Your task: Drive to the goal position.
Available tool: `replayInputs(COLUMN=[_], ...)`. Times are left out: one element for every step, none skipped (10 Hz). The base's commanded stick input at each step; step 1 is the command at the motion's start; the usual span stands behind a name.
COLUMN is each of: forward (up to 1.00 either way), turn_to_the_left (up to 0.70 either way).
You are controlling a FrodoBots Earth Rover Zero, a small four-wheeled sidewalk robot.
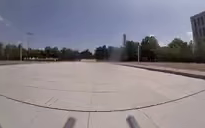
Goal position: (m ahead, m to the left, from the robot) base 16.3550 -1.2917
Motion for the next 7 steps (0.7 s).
replayInputs(forward=[1.0, 1.0, 1.0, 1.0, 1.0, 1.0, 1.0], turn_to_the_left=[0.0, 0.0, 0.0, 0.0, 0.0, 0.0, 0.0])
